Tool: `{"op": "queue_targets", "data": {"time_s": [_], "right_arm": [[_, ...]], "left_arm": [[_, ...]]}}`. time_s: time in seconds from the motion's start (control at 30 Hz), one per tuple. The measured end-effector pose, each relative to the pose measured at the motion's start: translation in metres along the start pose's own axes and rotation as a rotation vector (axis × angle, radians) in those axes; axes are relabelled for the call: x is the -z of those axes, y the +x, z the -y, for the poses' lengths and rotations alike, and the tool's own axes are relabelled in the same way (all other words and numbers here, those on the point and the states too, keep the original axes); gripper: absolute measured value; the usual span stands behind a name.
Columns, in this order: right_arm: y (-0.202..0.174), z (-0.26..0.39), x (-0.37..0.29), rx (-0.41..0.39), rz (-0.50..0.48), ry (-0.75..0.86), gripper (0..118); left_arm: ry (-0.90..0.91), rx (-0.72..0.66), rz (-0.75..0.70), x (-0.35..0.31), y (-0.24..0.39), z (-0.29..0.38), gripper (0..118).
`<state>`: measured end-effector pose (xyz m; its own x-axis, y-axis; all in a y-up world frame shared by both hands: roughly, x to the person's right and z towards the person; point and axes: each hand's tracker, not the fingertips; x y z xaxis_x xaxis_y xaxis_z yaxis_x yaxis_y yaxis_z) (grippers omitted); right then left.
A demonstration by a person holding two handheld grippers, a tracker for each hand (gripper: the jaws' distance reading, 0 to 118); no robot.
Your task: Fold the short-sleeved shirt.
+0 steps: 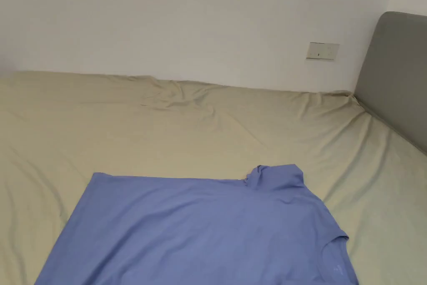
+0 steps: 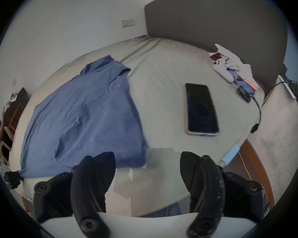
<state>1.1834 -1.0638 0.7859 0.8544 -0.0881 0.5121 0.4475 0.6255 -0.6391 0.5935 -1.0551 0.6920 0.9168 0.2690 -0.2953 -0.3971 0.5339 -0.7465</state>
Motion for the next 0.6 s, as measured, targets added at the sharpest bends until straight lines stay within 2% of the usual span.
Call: {"op": "queue_targets", "data": {"time_s": [0.07,0.1,0.13,0.17,0.2,0.23,0.27,0.3,0.37,0.47,0.5,0.53,0.6], "right_arm": [[-0.001,0.003,-0.026,0.022,0.005,0.075,80],[-0.003,0.004,-0.037,0.026,-0.007,0.1,79],[-0.006,0.005,-0.044,0.028,-0.031,0.114,75],[-0.01,0.005,-0.053,0.025,-0.059,0.118,66],[-0.014,0.006,-0.056,0.027,-0.081,0.124,42],[-0.018,0.008,-0.057,0.029,-0.088,0.122,19],[-0.024,0.008,-0.056,0.026,-0.091,0.117,3],[-0.029,0.008,-0.054,0.02,-0.094,0.112,1],[-0.036,0.01,-0.051,-0.023,-0.143,0.097,1],[-0.043,0.014,-0.046,-0.019,-0.161,0.071,1],[-0.043,0.014,-0.044,-0.007,-0.173,0.059,1],[-0.044,0.015,-0.042,0.008,-0.18,0.049,1],[-0.047,0.012,-0.038,0.024,-0.18,0.035,1]], "left_arm": [[0.088,-0.01,0.006,-0.027,0.003,0.007,66],[0.141,-0.01,-0.005,-0.038,0.003,0.01,58],[0.18,0.002,-0.014,-0.048,0.006,0.013,42],[0.218,0.02,-0.014,-0.055,0.01,0.017,24],[0.247,0.032,-0.012,-0.061,0.014,0.021,13],[0.257,0.042,0.002,-0.061,0.016,0.022,11],[0.238,0.048,0.015,-0.061,0.017,0.022,6],[0.216,0.056,0.036,-0.06,0.017,0.02,0],[0.21,0.053,0.038,-0.058,0.016,0.021,0],[0.2,0.025,0.017,-0.052,0.009,0.022,0],[0.204,0.013,0.005,-0.043,0.0,0.023,9],[0.219,0.008,-0.011,-0.037,-0.002,0.022,28],[0.247,0.04,-0.042,-0.025,-0.005,0.019,87]]}}
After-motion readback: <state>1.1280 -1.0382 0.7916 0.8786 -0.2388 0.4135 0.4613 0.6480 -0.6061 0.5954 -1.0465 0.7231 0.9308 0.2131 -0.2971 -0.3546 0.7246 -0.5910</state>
